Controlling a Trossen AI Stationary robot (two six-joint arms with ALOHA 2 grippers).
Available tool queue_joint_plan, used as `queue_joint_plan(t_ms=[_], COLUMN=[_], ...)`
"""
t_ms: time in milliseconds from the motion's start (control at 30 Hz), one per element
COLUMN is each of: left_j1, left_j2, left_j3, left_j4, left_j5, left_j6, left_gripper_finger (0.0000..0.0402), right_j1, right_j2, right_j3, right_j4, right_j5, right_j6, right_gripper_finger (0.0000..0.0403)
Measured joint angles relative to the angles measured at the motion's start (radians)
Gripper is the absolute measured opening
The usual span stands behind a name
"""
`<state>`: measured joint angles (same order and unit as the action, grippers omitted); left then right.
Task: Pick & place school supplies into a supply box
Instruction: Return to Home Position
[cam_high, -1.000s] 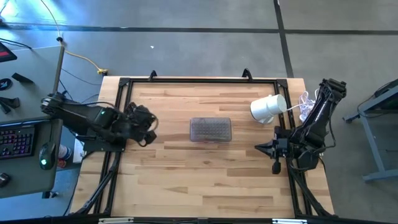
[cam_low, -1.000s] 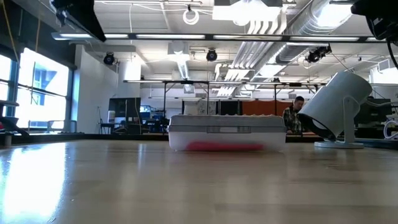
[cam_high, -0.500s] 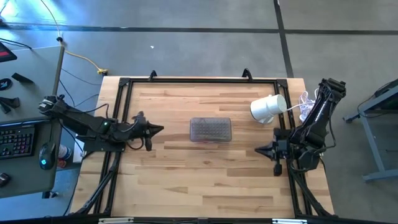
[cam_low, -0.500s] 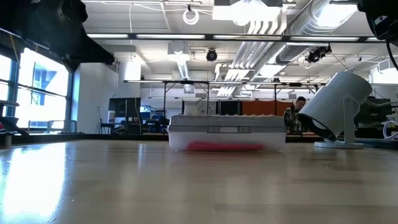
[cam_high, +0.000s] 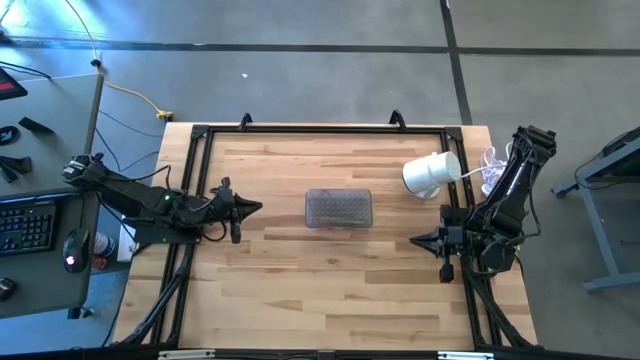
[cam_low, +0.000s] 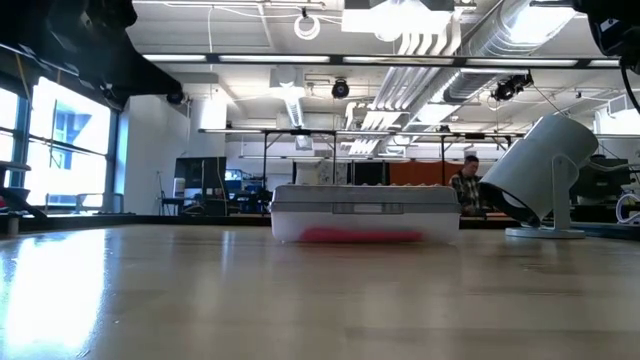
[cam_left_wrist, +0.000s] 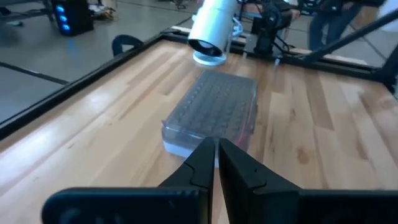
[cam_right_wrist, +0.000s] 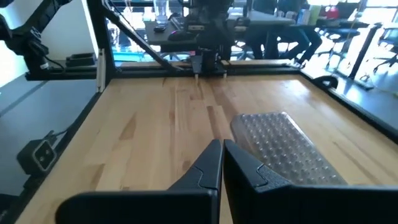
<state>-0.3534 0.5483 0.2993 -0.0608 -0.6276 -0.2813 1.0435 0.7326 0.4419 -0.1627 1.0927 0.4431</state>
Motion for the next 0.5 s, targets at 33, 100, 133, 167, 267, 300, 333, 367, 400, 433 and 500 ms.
queue_joint_plan(t_ms=[33, 100, 133, 167, 267, 300, 333, 367, 400, 433, 500], left_j1=[0.000, 0.000, 0.000, 0.000, 0.000, 0.000, 0.000, 0.000, 0.000, 0.000, 0.000], left_j2=[0.000, 0.000, 0.002, 0.005, 0.006, 0.005, 0.005, 0.006, 0.006, 0.006, 0.006], left_j3=[0.000, 0.000, 0.000, 0.000, 0.000, 0.000, 0.000, 0.000, 0.000, 0.000, 0.000], left_j4=[-0.001, 0.002, 0.002, 0.002, 0.001, 0.001, -0.001, -0.002, -0.005, -0.013, -0.047], left_j5=[0.012, 0.016, 0.015, 0.014, 0.016, 0.022, 0.033, 0.044, 0.046, 0.046, 0.037], left_j6=[0.000, 0.000, 0.000, 0.000, 0.000, 0.000, -0.001, -0.003, -0.005, -0.014, -0.039], left_gripper_finger=[0.0059, 0.0056, 0.0054, 0.0052, 0.0046, 0.0045, 0.0043, 0.0041, 0.0040, 0.0039, 0.0037], right_j1=[0.000, 0.000, 0.000, 0.000, -0.003, -0.003, -0.003, -0.003, -0.003, -0.003, -0.003], right_j2=[0.000, 0.000, 0.000, 0.000, 0.000, 0.000, 0.000, 0.000, 0.000, 0.000, 0.000], right_j3=[0.000, 0.000, 0.000, 0.000, 0.000, 0.000, 0.000, 0.000, 0.000, 0.000, 0.000], right_j4=[0.009, 0.011, 0.011, 0.010, 0.010, 0.010, 0.010, 0.010, 0.010, 0.010, 0.010], right_j5=[0.007, 0.017, 0.020, 0.024, 0.040, 0.042, 0.042, 0.041, 0.035, 0.029, 0.005], right_j6=[-0.015, -0.038, -0.042, -0.043, -0.044, -0.044, -0.044, -0.043, -0.043, -0.042, -0.037], right_gripper_finger=[0.0000, 0.0000, 0.0000, 0.0000, 0.0000, 0.0000, 0.0000, 0.0000, 0.0000, 0.0000, 0.0000])
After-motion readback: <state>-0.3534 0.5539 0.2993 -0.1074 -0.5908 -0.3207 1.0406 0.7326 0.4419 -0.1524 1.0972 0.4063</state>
